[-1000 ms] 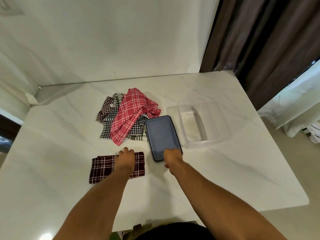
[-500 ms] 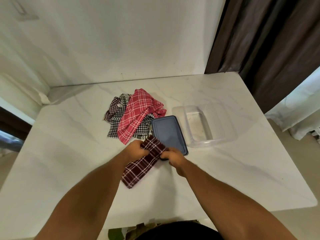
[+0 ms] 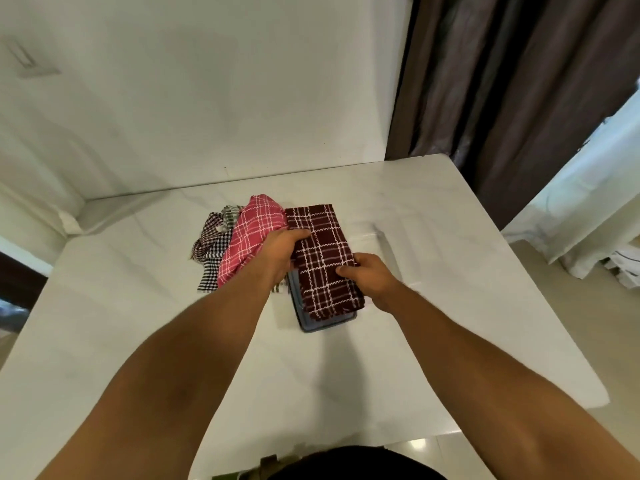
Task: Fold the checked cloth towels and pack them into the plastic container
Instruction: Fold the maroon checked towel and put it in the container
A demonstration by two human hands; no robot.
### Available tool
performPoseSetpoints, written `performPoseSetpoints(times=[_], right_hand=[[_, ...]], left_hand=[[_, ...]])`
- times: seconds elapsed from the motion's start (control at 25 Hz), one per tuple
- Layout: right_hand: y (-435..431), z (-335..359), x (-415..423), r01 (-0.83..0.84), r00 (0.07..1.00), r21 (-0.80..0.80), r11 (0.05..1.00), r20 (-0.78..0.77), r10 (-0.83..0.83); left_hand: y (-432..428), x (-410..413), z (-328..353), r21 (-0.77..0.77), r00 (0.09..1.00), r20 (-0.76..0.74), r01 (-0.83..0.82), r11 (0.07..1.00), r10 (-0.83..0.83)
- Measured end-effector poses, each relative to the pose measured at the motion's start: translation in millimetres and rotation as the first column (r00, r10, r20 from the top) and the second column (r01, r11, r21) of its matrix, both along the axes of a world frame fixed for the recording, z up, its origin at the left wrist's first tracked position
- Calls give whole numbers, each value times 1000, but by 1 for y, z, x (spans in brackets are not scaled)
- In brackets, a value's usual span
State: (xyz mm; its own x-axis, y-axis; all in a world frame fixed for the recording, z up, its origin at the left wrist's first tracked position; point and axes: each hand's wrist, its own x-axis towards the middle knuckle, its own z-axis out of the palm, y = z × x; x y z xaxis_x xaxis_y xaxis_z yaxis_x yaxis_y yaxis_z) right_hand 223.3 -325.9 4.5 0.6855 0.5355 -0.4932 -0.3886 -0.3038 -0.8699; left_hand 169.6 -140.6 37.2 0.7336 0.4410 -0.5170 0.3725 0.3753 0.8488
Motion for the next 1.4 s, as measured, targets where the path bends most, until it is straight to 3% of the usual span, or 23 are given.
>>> performPoseSetpoints(times=[0.12,0.36,0.64,0.8,0.92,1.0,1.08,1.12,1.2,1.28,1.4], right_hand=[[-22,5,25,196,972,-54,979,142,-187],[-57,-2,65,313,927,-247,917,290,-238],[-55,-23,92,121,892,-469,875,438,112],[-43,-34,104,101,848,-561,822,481,224],[-37,-37,108,105,817,-596,796,508,272],[-33,-37,109,38,783,-665,745,483,392],[-27,-39,109,-87,723,-752,653,403,561],[-25,-40,109,-135,685,-789,599,363,632],[-22,-42,110,-190,616,-857,480,277,738],[-19,-44,112,-219,544,-908,356,189,817],[-18,-44,110,-218,455,-951,220,101,885]], left_hand=[[-22,32,7,103,997,-19,74,992,-73],[-61,91,-12,331,984,-124,164,929,-129],[-70,118,-51,300,971,-197,192,934,-137],[-72,127,-61,295,972,-184,196,935,-146],[-75,134,-61,414,960,-217,256,874,-178],[-79,134,-62,631,903,-350,424,649,-250],[-88,128,-66,780,820,-511,568,262,-257],[-92,126,-71,802,792,-557,591,86,-249],[-97,123,-81,772,723,-635,613,-171,-273],[-95,121,-92,652,583,-758,674,-347,-292],[-93,121,-110,530,461,-847,696,-484,-264]])
